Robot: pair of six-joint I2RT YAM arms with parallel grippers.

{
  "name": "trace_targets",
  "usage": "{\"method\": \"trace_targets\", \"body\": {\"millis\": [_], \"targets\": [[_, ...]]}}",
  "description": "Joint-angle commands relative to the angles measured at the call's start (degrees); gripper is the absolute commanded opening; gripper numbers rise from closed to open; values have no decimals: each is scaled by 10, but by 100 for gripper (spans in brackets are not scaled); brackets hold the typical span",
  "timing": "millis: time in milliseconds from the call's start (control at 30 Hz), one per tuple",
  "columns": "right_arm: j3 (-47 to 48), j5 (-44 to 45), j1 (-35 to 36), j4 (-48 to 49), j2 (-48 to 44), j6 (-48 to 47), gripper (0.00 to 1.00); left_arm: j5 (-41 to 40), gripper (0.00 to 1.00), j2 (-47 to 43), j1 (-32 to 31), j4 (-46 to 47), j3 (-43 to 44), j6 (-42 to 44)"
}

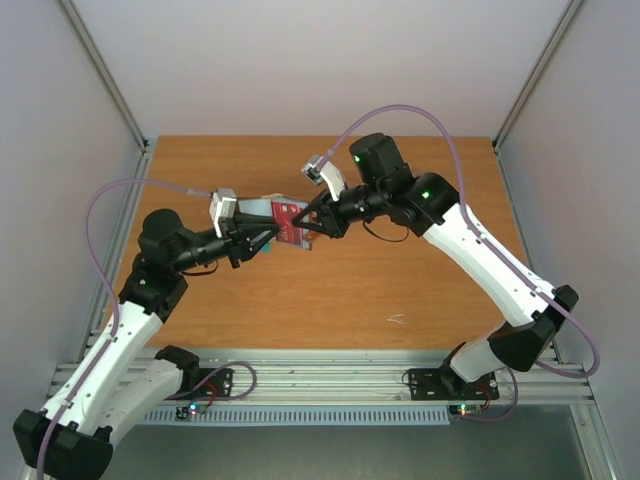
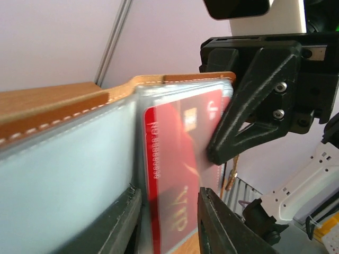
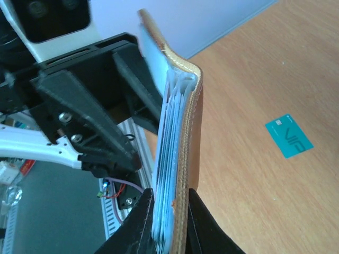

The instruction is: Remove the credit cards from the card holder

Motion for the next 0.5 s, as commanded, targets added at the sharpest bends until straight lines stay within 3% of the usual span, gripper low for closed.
{"method": "trace_targets", "body": {"millis": [0,467], "targets": [[2,-104,6,6,-47,-35,1,21,31,4,17,28,10,-22],[-4,-164,8,59,-21,-18,1,86,33,29,10,95,19,-40]]}}
